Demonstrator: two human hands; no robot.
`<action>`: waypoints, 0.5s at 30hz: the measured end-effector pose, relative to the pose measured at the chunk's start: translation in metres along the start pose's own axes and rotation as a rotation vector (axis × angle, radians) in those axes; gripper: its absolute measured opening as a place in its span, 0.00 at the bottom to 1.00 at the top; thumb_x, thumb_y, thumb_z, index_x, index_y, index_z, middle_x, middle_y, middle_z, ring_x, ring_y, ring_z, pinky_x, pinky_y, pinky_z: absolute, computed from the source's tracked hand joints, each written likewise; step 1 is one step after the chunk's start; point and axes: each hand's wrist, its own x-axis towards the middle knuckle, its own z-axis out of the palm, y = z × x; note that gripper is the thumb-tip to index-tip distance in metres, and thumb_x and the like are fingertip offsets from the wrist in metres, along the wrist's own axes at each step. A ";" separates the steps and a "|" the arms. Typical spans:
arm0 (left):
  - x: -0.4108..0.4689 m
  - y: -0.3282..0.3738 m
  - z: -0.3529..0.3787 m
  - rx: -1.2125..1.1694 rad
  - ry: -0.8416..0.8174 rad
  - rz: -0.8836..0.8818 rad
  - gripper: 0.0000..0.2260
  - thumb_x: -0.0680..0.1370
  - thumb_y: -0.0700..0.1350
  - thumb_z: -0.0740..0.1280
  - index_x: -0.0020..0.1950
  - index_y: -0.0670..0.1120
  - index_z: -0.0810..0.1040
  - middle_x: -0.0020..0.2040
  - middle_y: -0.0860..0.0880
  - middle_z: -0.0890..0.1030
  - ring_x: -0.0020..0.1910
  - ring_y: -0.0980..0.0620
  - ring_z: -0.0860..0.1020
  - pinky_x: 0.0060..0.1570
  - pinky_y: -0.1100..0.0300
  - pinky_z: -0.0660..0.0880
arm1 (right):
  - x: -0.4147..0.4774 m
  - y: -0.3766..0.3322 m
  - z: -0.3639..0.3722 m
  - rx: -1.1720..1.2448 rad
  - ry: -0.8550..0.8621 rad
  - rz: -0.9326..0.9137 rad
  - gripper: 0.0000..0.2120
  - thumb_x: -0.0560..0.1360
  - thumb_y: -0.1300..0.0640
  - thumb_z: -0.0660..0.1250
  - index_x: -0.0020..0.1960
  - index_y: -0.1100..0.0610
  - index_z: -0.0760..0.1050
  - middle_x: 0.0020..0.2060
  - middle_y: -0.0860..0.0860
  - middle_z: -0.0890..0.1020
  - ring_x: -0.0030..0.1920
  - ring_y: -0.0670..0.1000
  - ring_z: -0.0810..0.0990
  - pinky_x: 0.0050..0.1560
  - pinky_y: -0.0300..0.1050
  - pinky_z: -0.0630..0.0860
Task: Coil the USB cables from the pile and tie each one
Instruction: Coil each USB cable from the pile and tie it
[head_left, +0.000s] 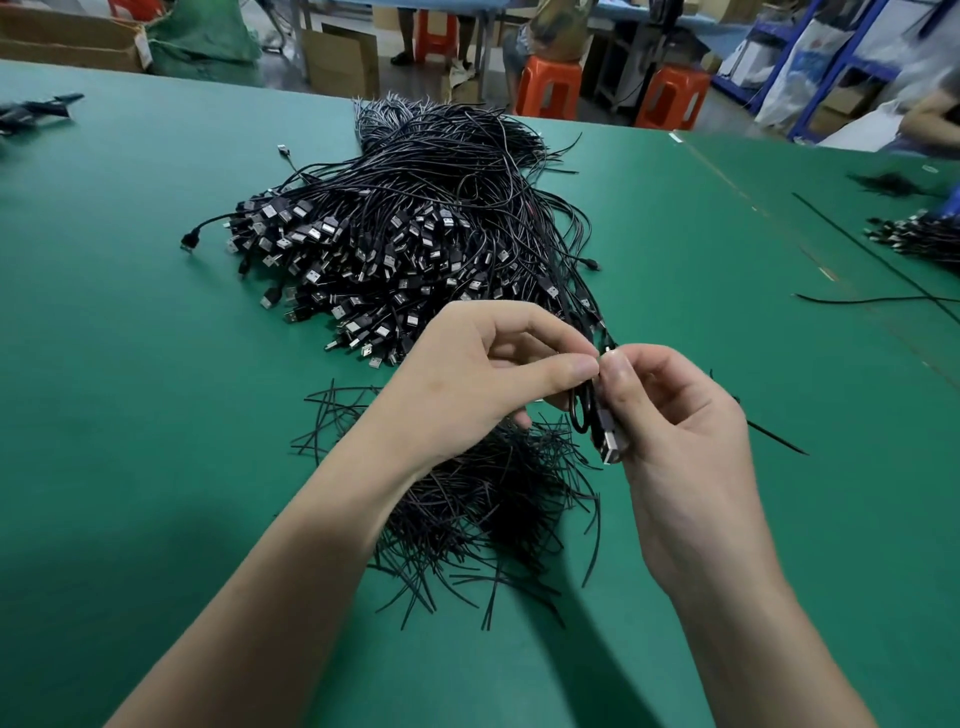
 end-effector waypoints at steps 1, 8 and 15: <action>0.001 0.001 0.000 -0.014 0.012 0.008 0.07 0.76 0.44 0.77 0.51 0.54 0.84 0.37 0.51 0.84 0.35 0.58 0.80 0.33 0.61 0.79 | 0.000 0.000 0.001 0.001 0.004 -0.002 0.05 0.77 0.55 0.71 0.45 0.56 0.81 0.32 0.47 0.77 0.29 0.43 0.71 0.30 0.33 0.69; -0.001 0.002 0.014 0.204 0.197 0.135 0.31 0.74 0.45 0.79 0.75 0.53 0.74 0.37 0.58 0.81 0.28 0.61 0.70 0.33 0.71 0.69 | 0.008 0.000 0.003 0.308 0.061 0.259 0.03 0.72 0.57 0.72 0.40 0.53 0.83 0.35 0.48 0.78 0.30 0.42 0.70 0.29 0.31 0.72; -0.007 0.008 0.018 0.748 0.266 0.602 0.10 0.80 0.41 0.73 0.60 0.50 0.86 0.49 0.54 0.86 0.48 0.52 0.83 0.48 0.51 0.79 | 0.011 -0.002 0.001 0.235 0.088 0.223 0.11 0.77 0.62 0.68 0.38 0.52 0.83 0.34 0.48 0.77 0.29 0.43 0.70 0.31 0.32 0.71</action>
